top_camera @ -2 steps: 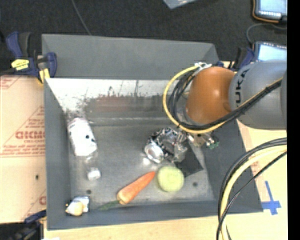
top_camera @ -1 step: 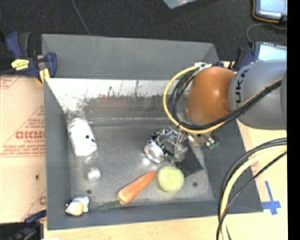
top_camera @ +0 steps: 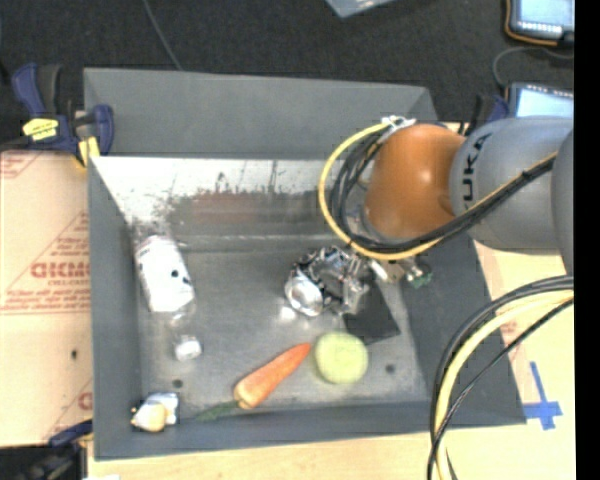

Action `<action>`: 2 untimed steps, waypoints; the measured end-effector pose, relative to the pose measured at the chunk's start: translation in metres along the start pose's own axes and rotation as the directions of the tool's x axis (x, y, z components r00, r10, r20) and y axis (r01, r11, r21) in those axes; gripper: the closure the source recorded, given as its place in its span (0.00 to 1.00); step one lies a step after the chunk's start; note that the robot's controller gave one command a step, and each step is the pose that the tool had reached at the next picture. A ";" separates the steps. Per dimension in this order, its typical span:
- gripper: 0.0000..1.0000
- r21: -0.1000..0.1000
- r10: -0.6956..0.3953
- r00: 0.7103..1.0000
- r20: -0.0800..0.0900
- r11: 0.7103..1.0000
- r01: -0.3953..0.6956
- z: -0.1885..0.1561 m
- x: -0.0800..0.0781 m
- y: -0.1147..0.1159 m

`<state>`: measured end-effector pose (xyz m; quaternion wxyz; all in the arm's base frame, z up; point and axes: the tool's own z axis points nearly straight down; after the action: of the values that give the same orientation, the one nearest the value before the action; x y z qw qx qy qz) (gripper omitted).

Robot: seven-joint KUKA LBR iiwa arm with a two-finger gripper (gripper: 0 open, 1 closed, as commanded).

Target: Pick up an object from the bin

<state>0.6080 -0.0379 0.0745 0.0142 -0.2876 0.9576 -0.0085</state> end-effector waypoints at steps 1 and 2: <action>1.00 0.000 0.000 1.000 0.000 1.000 0.000 0.000 0.000 0.000; 1.00 0.000 0.000 1.000 0.000 1.000 0.000 0.000 0.000 0.000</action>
Offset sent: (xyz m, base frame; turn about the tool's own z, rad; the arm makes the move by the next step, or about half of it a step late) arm 0.0000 0.0000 0.0000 0.0000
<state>0.6080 -0.0379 0.0745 0.0142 -0.2876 0.9576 -0.0085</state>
